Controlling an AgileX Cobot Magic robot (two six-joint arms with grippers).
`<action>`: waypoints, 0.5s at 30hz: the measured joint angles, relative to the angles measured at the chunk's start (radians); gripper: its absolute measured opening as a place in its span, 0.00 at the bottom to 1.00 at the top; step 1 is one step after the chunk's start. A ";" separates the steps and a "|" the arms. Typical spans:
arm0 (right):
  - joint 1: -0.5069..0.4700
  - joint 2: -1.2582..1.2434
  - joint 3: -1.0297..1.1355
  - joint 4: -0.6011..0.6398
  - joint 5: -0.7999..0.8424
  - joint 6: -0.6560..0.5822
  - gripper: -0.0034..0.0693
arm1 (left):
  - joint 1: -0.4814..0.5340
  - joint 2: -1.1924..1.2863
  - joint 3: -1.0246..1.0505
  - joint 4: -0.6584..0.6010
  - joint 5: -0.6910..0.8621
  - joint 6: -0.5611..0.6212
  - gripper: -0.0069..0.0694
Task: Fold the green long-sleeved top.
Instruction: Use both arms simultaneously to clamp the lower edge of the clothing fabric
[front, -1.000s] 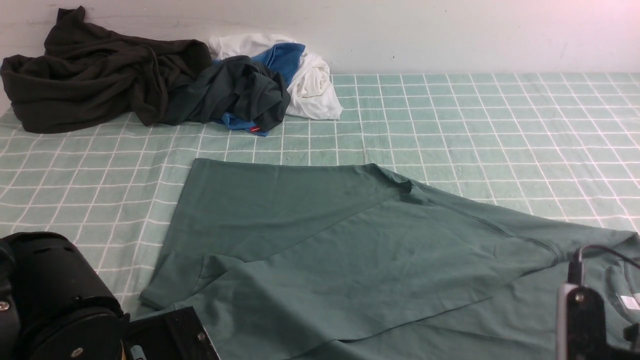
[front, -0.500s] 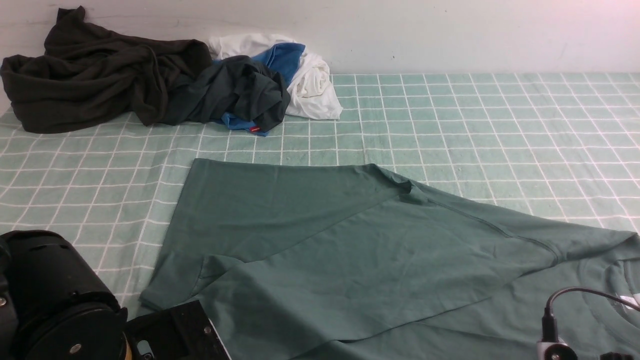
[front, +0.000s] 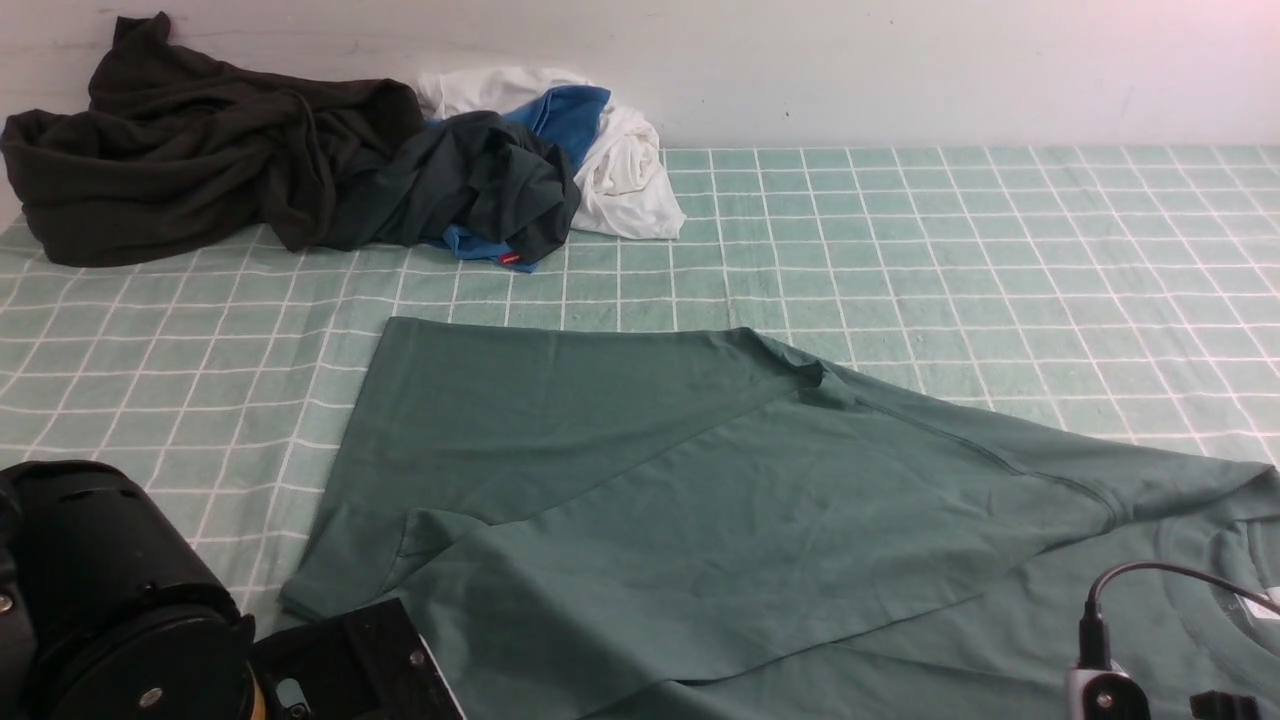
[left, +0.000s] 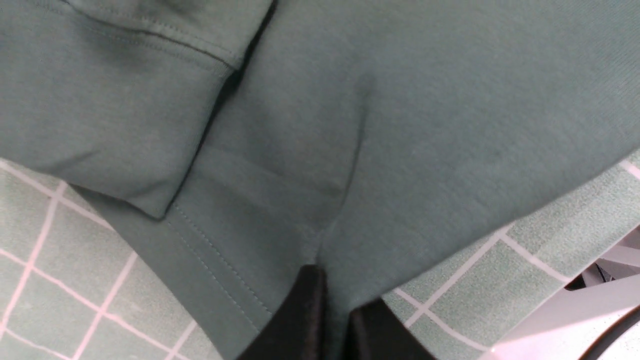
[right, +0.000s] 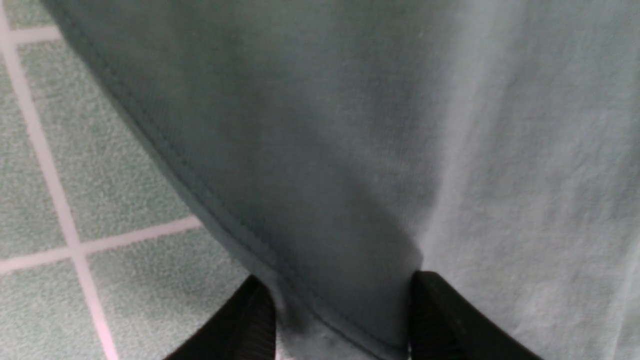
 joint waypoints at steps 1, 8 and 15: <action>0.000 0.001 0.000 0.000 -0.001 0.000 0.49 | 0.000 0.000 0.000 0.000 -0.001 0.000 0.10; 0.000 0.020 -0.015 -0.003 0.017 -0.001 0.17 | 0.001 0.000 0.000 0.000 -0.008 0.000 0.10; 0.000 0.007 -0.227 -0.065 0.203 0.012 0.05 | 0.001 -0.002 -0.056 0.083 0.021 -0.038 0.10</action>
